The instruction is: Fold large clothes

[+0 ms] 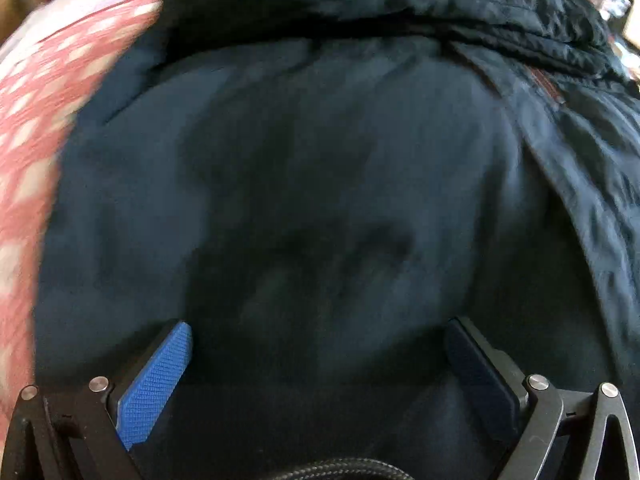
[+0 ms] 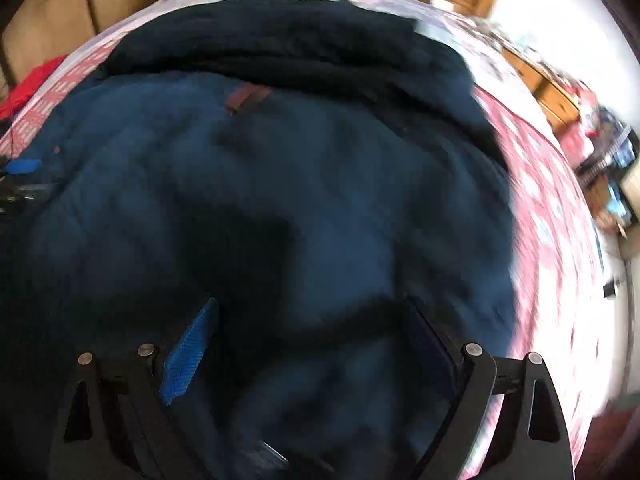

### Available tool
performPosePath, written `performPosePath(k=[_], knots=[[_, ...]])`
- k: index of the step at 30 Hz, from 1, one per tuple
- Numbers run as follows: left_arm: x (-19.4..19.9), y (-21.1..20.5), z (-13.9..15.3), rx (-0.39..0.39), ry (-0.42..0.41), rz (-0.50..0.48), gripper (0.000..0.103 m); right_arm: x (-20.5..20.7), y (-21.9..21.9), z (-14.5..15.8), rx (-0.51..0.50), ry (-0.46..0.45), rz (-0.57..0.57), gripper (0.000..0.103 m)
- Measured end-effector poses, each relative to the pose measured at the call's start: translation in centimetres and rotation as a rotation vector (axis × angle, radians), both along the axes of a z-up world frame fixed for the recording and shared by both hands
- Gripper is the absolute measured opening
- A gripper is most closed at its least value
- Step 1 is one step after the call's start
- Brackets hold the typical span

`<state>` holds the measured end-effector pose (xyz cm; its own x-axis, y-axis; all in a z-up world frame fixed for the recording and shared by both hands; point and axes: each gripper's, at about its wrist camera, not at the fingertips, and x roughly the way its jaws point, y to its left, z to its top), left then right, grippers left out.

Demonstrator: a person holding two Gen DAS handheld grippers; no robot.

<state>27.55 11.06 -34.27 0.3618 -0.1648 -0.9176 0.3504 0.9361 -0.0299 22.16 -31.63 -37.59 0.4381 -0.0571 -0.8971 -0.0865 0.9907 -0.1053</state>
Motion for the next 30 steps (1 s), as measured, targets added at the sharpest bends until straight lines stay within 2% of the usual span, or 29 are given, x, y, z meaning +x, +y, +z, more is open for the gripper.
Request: performPosePath(k=[2, 3, 5, 6, 7, 8, 9, 11, 13, 15, 18, 21, 23, 25, 26, 28, 30], knots=[[-1.5, 2.4, 0.5, 0.043, -0.001, 0.046, 0.103, -2.2, -3.0, 0.0, -0.019, 0.011, -0.044, 0.094], [-2.4, 3.6, 0.7, 0.083, -0.006, 0.065, 0.103, -3.5, -4.5, 0.4, 0.018, 0.017, -0.055, 0.094], [-3.6, 5.7, 1.2, 0.081, 0.008, 0.112, 0.103, -4.8, -6.5, 1.3, 0.139, 0.02, -0.079, 0.094], [-4.2, 6.9, 1.9, 0.037, 0.019, 0.154, 0.103, -5.1, -6.6, 1.7, 0.143, 0.025, -0.08, 0.094], [-4.6, 7.2, 2.7, 0.023, 0.018, 0.188, 0.103, -5.6, -6.1, 2.4, 0.102, 0.023, -0.084, 0.094], [-4.9, 7.1, 3.1, 0.025, 0.013, 0.202, 0.103, -5.4, -6.3, 2.9, 0.06, 0.023, -0.093, 0.094], [-5.1, 6.9, 3.6, 0.022, 0.009, 0.209, 0.103, -5.6, -6.9, 3.3, 0.065, 0.014, -0.097, 0.094], [-5.8, 5.6, 4.6, -0.011, -0.01, 0.2, 0.103, -6.6, -6.4, 4.7, 0.13, -0.026, -0.115, 0.094], [-6.4, 4.4, 5.2, -0.06, -0.037, 0.16, 0.103, -7.5, -4.2, 5.0, 0.126, -0.051, -0.1, 0.094], [-7.0, 2.8, 5.1, -0.061, -0.048, 0.092, 0.103, -8.7, -2.3, 4.3, 0.097, -0.045, -0.076, 0.094], [-8.9, 2.6, 3.6, -0.029, -0.02, 0.032, 0.103, -12.1, -1.4, 2.2, 0.078, 0.018, -0.107, 0.094], [-11.4, 5.1, 1.6, 0.037, 0.032, 0.02, 0.103, -16.2, -3.5, 0.5, 0.016, 0.077, -0.226, 0.094], [-13.4, 8.0, 0.4, 0.061, 0.067, 0.033, 0.103, -19.5, -6.1, 0.8, 0.041, 0.085, -0.359, 0.094], [-15.0, 10.2, 0.8, 0.063, 0.061, 0.048, 0.103, -23.0, -8.1, 1.9, 0.007, 0.088, -0.474, 0.094], [-15.9, 11.3, 1.3, 0.063, 0.058, 0.063, 0.103, -24.3, -8.4, 2.5, 0.009, 0.081, -0.496, 0.094], [-17.2, 13.2, 2.0, 0.074, 0.057, 0.092, 0.103, -26.5, -8.3, 3.2, -0.077, 0.093, -0.524, 0.094], [-18.4, 14.6, 2.7, 0.075, 0.044, 0.113, 0.103, -28.8, -7.8, 3.8, -0.1, 0.096, -0.545, 0.094]])
